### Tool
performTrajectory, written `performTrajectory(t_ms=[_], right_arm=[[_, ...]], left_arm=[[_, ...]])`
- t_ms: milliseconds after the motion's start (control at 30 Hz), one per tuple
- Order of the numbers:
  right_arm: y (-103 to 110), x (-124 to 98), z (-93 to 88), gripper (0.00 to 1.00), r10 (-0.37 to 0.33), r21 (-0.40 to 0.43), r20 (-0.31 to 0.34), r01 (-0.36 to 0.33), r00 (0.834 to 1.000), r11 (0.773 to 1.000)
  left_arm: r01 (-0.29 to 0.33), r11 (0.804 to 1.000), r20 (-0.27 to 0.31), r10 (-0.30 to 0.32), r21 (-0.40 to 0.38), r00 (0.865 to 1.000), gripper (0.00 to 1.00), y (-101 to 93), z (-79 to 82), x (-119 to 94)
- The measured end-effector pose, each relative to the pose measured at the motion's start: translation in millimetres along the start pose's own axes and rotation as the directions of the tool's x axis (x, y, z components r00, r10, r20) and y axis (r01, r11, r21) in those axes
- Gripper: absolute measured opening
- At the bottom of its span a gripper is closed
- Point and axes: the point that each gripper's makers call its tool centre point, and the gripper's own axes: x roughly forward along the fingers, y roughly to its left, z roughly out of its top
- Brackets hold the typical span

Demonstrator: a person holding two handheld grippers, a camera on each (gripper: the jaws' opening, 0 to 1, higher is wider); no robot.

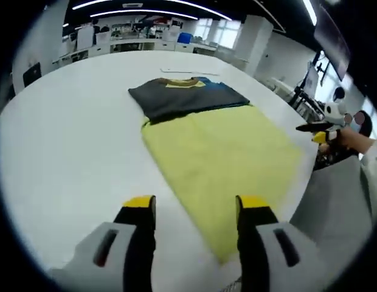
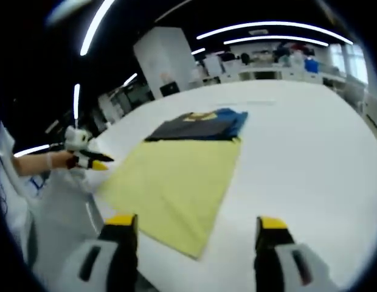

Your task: Fold the garment on the visible template until the final outline fits inside the template.

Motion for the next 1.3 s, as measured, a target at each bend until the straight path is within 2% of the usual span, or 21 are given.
performTrajectory(t_ms=[100,233,333,467,600,700,767,867,933,1067,1133,1233,1300], right_arm=[[0.4,0.0,-6.5,0.73,0.001,-0.003,-0.015,-0.001,1.000,1.000],[3.2,-1.1,-15.4,0.64,0.006,-0.001,-0.036,-0.006,0.999,1.000],[3.4,-2.0,-25.0,0.55,0.006,0.010,-0.067,-0.005,0.998,1.000],[-0.1,-0.1,-32.5,0.47,-0.006,0.025,-0.077,0.008,0.997,1.000],[-1.1,2.2,-35.1,0.36,-0.004,0.082,-0.075,0.010,0.997,0.997],[-0.6,5.2,-38.7,0.31,0.021,0.148,-0.076,-0.010,0.997,0.989],[0.0,4.9,-38.8,0.27,0.027,0.162,-0.069,-0.016,0.997,0.987],[4.2,6.3,-41.8,0.20,0.048,0.185,-0.082,-0.032,0.995,0.982],[3.7,8.8,-44.0,0.17,0.051,0.188,-0.080,-0.035,0.995,0.981],[1.6,10.3,-44.3,0.07,0.052,0.244,-0.077,-0.032,0.996,0.969],[0.4,11.4,-46.3,0.02,0.064,0.251,-0.076,-0.043,0.995,0.967],[2.0,10.3,-45.5,0.00,0.075,0.274,-0.062,-0.055,0.995,0.960],[1.8,6.6,-41.9,0.00,0.080,0.283,-0.049,-0.063,0.996,0.957]], left_arm=[[0.007,1.000,-0.017,-0.008,-0.015,1.000,0.42,-6.6,-9.3,-4.9],[0.015,0.998,-0.046,-0.018,-0.063,0.999,0.33,-5.1,-23.0,-11.4],[0.016,0.998,-0.047,-0.019,-0.057,0.999,0.24,-7.5,-29.3,-13.7],[0.014,0.998,-0.078,-0.019,-0.068,0.997,0.22,-11.0,-40.2,-16.3],[0.021,0.997,-0.111,-0.029,-0.075,0.993,0.21,-11.6,-50.0,-13.9],[0.023,0.996,-0.115,-0.033,-0.085,0.993,0.18,-12.1,-51.0,-15.6],[0.021,0.996,-0.119,-0.032,-0.084,0.992,0.14,-9.8,-53.2,-16.0],[0.032,0.991,-0.128,-0.049,-0.127,0.991,0.12,-15.9,-55.9,-16.6],[0.036,0.992,-0.132,-0.052,-0.117,0.990,0.10,-19.5,-59.1,-15.2],[0.041,0.984,-0.123,-0.063,-0.175,0.990,0.04,-21.9,-61.0,-12.3],[0.037,0.984,-0.116,-0.057,-0.173,0.992,0.02,-19.7,-60.6,-11.2],[0.018,0.974,-0.111,-0.044,-0.225,0.993,0.00,-16.4,-61.1,-9.6],[0.026,0.975,-0.110,-0.052,-0.223,0.993,0.00,-16.4,-60.9,-11.7]])
